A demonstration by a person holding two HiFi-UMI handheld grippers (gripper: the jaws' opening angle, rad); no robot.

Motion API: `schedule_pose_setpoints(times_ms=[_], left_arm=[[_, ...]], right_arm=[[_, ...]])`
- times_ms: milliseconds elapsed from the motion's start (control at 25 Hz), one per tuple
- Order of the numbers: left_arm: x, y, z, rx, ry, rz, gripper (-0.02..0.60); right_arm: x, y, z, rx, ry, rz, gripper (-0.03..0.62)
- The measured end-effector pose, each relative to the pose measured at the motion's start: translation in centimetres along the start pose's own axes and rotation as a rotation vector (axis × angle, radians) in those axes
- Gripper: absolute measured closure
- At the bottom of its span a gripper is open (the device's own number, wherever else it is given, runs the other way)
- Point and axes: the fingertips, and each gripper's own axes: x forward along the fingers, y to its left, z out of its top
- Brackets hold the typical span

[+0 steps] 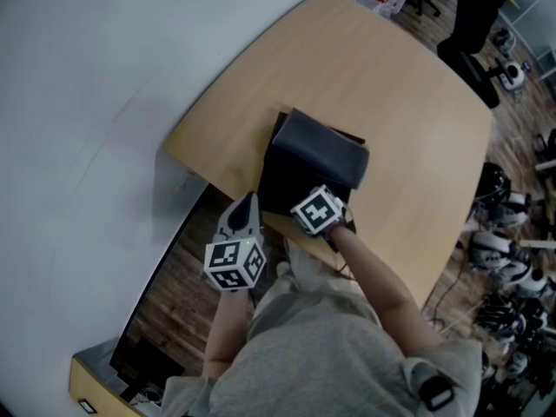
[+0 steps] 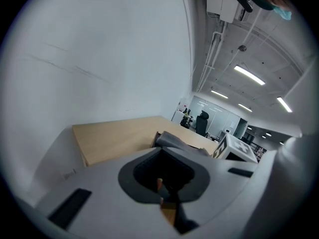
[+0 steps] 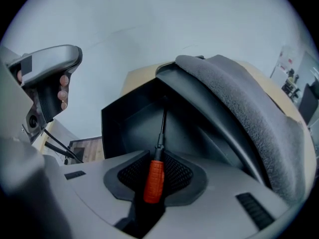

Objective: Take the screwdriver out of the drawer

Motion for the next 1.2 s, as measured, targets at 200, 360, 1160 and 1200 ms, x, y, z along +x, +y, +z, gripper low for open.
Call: schedule_pose_setpoints(times_ms=[200,360,1160,1200], left_arm=[[-0.7,-0.3,-0.1,0.004,-0.007,-0.002,0.583],[-1.6,-0.5,-0.1,0.003,-0.016,-0.003,0.583],[-6.4,-3.6,-1.2,0.042,-0.060,-0.047,0.583],[-6.7,-3.9,-1.3,0.046,-0.062,-0.051,0.583]], right_arm=[[-0.6,-0.5,0.0,-0.022,-0.018,-0.035,0.511],[-1.8,-1.1,0.8,-0.067,-0.060,-0.097,0.511],[-12.3,0.7,1.7,-0.046,-0.479,-0.323,0.513],[-12.9,0.9,1.5,-0.040,-0.505,-0.330,0.513]])
